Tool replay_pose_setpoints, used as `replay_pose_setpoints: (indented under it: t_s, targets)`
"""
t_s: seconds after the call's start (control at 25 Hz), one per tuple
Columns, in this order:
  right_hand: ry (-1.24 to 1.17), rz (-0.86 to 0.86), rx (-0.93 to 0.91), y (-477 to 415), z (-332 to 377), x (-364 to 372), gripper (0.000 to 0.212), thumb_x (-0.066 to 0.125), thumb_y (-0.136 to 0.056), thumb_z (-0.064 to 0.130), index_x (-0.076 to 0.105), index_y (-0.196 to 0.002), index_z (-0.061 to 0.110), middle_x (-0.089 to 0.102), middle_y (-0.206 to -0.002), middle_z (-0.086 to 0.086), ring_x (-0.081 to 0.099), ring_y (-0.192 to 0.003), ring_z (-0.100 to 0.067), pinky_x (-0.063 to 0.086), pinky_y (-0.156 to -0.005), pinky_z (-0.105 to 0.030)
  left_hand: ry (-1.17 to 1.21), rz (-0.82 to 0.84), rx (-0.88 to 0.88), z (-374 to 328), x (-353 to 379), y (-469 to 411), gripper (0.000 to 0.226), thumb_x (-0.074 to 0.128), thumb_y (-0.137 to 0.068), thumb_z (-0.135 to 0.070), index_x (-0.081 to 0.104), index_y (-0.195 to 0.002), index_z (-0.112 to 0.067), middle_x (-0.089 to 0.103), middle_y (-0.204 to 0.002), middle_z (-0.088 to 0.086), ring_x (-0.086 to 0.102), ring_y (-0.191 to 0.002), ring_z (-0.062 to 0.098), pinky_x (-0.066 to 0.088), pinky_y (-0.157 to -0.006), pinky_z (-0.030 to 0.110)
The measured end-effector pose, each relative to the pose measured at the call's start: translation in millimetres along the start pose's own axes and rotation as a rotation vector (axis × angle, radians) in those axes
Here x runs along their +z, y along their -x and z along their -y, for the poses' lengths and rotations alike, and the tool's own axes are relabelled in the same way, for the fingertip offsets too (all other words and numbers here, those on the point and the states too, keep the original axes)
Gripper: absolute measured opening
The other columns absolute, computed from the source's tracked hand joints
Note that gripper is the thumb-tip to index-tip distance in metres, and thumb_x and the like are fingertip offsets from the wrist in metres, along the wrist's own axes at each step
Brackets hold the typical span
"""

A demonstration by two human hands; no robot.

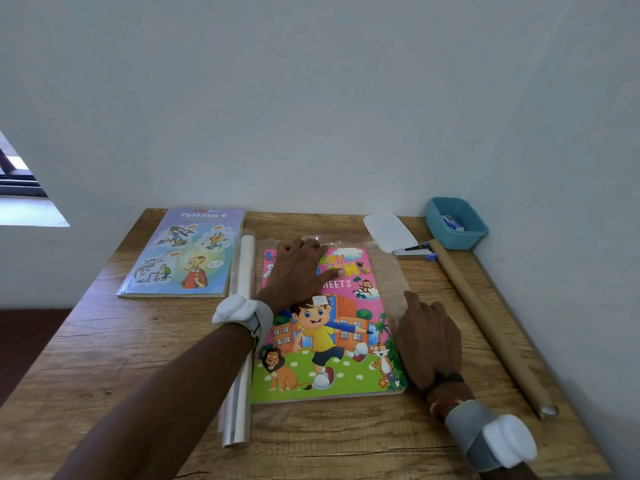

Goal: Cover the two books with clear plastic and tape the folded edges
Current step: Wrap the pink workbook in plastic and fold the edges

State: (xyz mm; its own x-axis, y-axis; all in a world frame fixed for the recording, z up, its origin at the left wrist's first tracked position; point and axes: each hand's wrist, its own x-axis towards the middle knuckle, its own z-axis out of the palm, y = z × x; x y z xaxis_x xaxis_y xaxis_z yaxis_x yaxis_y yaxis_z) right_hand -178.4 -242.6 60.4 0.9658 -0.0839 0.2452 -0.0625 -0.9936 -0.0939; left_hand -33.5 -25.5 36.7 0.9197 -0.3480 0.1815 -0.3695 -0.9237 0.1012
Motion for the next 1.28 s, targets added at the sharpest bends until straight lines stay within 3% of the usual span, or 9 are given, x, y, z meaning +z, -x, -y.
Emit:
replay_pose_setpoints:
  t_s: [0.16, 0.32, 0.44, 0.64, 0.72, 0.88, 1.08, 1.28]
  targets:
    - [-0.081, 0.011, 0.033, 0.9, 1.9, 8.3, 0.057, 0.03, -0.088, 0.053, 0.062, -0.111, 0.011, 0.065, -0.11, -0.009, 0.058, -0.099, -0.03, 0.047, -0.078, -0.042, 0.016, -0.028, -0.008, 1.8, 3.8, -7.0, 0.085, 0.022, -0.082, -0.08, 0.046, -0.141, -0.023, 0.049, -0.135, 0.005, 0.045, -0.124, 0.024, 0.032, -0.105, 0.048]
    - [-0.208, -0.028, 0.123, -3.9, -3.1, 14.0, 0.027, 0.053, -0.092, 0.035, 0.067, -0.1, 0.013, 0.064, -0.112, -0.008, 0.054, -0.102, -0.029, 0.047, -0.081, -0.042, 0.02, -0.044, -0.012, 1.4, 5.5, -9.0, 0.093, 0.015, -0.077, -0.085, 0.05, -0.137, -0.023, 0.053, -0.126, 0.004, 0.049, -0.116, 0.023, 0.035, -0.099, 0.046]
    - [-0.252, -0.041, 0.14, -5.9, -11.6, 16.2, 0.022, 0.063, -0.088, 0.03, 0.067, -0.097, 0.011, 0.063, -0.111, -0.009, 0.054, -0.101, -0.029, 0.048, -0.081, -0.042, 0.018, -0.05, -0.008, 3.8, 6.0, -10.7, 0.09, 0.02, -0.078, -0.085, 0.051, -0.136, -0.023, 0.054, -0.126, 0.003, 0.049, -0.116, 0.022, 0.034, -0.1, 0.046]
    - [-0.211, -0.117, 0.062, -5.5, -12.2, 17.8, 0.006, 0.067, -0.081, 0.012, 0.066, -0.078, 0.007, 0.064, -0.083, -0.011, 0.06, -0.08, -0.031, 0.049, -0.065, -0.037, 0.024, -0.04, 0.001, 5.6, 4.2, -12.7, 0.087, 0.025, -0.078, -0.083, 0.049, -0.138, -0.025, 0.052, -0.126, 0.004, 0.047, -0.117, 0.022, 0.032, -0.101, 0.045]
    - [-0.236, -0.155, 0.108, -9.0, -9.9, 11.7, 0.006, 0.066, -0.081, 0.01, 0.067, -0.076, 0.006, 0.065, -0.078, -0.011, 0.06, -0.076, -0.03, 0.046, -0.064, -0.034, 0.011, -0.04, 0.001, 5.2, 3.7, -12.2, 0.087, 0.024, -0.077, -0.083, 0.049, -0.138, -0.025, 0.052, -0.127, 0.004, 0.046, -0.117, 0.022, 0.032, -0.101, 0.045]
    - [-0.47, -0.146, 0.379, -21.7, -19.2, 1.5, 0.008, 0.063, -0.082, 0.018, 0.066, -0.076, 0.014, 0.064, -0.074, 0.0, 0.058, -0.072, -0.019, 0.035, -0.063, -0.025, 0.045, -0.03, -0.021, 3.6, 1.5, -12.8, 0.088, 0.025, -0.076, -0.082, 0.051, -0.138, -0.025, 0.052, -0.129, 0.003, 0.045, -0.12, 0.022, 0.031, -0.102, 0.045]
    - [-0.825, -0.05, 0.583, -29.3, -42.8, 5.7, 0.008, 0.064, -0.078, 0.018, 0.065, -0.07, 0.016, 0.068, -0.069, 0.002, 0.063, -0.073, -0.019, 0.051, -0.072, -0.037, 0.063, -0.045, -0.023, -0.7, 4.9, -16.1, 0.088, 0.029, -0.077, -0.082, 0.05, -0.138, -0.022, 0.052, -0.13, 0.004, 0.045, -0.12, 0.022, 0.031, -0.103, 0.045]
    - [-0.999, 0.039, 0.562, -29.2, -49.8, 2.9, 0.013, 0.065, -0.079, 0.01, 0.061, -0.067, 0.013, 0.065, -0.068, -0.006, 0.059, -0.07, -0.022, 0.046, -0.065, -0.036, 0.058, -0.086, -0.028, -20.3, 12.0, -29.2, 0.085, 0.034, -0.079, -0.082, 0.052, -0.131, -0.017, 0.053, -0.127, 0.005, 0.047, -0.117, 0.023, 0.033, -0.101, 0.045]
